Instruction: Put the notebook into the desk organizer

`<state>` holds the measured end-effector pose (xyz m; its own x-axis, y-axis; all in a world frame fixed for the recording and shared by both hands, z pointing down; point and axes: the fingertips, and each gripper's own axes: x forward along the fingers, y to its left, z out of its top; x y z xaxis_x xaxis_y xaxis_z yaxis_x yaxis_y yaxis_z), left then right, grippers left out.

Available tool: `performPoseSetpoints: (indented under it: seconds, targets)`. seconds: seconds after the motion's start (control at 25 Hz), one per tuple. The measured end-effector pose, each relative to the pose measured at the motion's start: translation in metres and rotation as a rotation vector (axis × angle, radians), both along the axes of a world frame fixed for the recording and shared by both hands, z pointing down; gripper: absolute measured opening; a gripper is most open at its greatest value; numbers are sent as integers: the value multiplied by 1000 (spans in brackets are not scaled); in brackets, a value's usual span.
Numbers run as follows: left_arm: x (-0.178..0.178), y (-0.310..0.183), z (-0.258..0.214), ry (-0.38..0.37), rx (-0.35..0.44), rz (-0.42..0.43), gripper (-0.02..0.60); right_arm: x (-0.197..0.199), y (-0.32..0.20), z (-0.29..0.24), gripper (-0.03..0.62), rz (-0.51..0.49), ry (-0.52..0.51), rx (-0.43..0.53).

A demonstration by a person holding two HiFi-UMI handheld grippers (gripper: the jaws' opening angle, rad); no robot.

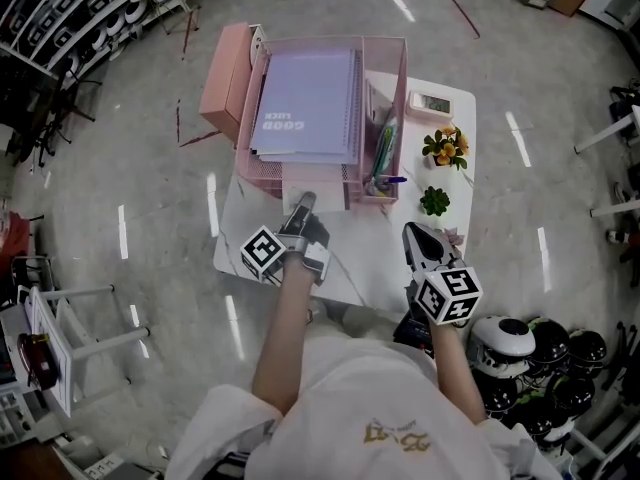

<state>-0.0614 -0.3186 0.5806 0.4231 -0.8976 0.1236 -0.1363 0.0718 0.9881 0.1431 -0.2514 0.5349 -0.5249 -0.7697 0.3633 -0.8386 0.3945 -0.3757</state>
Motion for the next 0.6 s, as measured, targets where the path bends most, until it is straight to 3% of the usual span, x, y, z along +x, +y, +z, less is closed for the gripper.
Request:
performPoseSetpoints:
  seconds: [0.16,0.24,0.4,0.6]
  targets:
    - [1,-9,5,-37,-24,1,85,2,-1,6,9,-3,-9,-14]
    - [4,-12,5,-39,-25,7,165,1,-1,6,9,-3,-15,-15]
    - [7,-10,3,-62,-23,22,269,-2,-1,1,9,-8,-36,5]
    - [3,3,-2,-130,-7,38,301,-3,4,-6,9,-8,-17,31]
